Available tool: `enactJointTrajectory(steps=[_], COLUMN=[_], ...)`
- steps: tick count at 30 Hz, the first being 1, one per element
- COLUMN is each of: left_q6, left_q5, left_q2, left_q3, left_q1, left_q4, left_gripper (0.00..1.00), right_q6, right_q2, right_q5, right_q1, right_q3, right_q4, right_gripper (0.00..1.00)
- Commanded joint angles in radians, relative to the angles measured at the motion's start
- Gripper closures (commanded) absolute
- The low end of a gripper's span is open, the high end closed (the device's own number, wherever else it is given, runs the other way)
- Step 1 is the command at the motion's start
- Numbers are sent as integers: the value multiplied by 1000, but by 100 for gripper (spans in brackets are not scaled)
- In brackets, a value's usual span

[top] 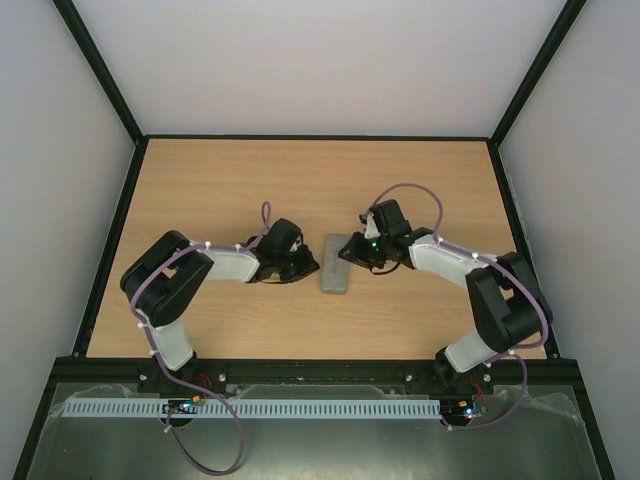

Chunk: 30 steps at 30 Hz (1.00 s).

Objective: Organize the sunglasses
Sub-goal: Close the sunglasses case at the center of the board, then adjust the sunglasses case at the center of the board.

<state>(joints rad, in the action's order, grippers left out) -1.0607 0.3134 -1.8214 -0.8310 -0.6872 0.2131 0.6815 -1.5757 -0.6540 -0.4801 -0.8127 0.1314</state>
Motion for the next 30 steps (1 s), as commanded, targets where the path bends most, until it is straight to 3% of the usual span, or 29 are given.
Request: enactJointTrajectory(steps=[1, 5, 8, 12, 18, 30], left_q6=[8, 36, 60, 80, 74, 73], left_q5=[-10, -26, -46, -60, -62, -60], left_q2=[108, 254, 362, 481, 613, 793], left_q3=[113, 185, 210, 232, 281, 343], left_q1=[27, 54, 58, 57, 60, 71], left_q4=[-49, -112, -191, -269, -334, -422], left_gripper=[79, 42, 26, 26, 27, 28], right_q6=[-41, -76, -99, -125, -135, -108], right_q2=[113, 120, 73, -34, -182, -402], right_q5=[124, 217, 292, 386, 379, 395], right_q1=[10, 58, 94, 97, 77, -171], right_q3=[-56, -78, -110, -176, -284, -560], right_q4=[130, 216, 273, 315, 315, 387], right_gripper=[75, 70, 71, 74, 76, 77])
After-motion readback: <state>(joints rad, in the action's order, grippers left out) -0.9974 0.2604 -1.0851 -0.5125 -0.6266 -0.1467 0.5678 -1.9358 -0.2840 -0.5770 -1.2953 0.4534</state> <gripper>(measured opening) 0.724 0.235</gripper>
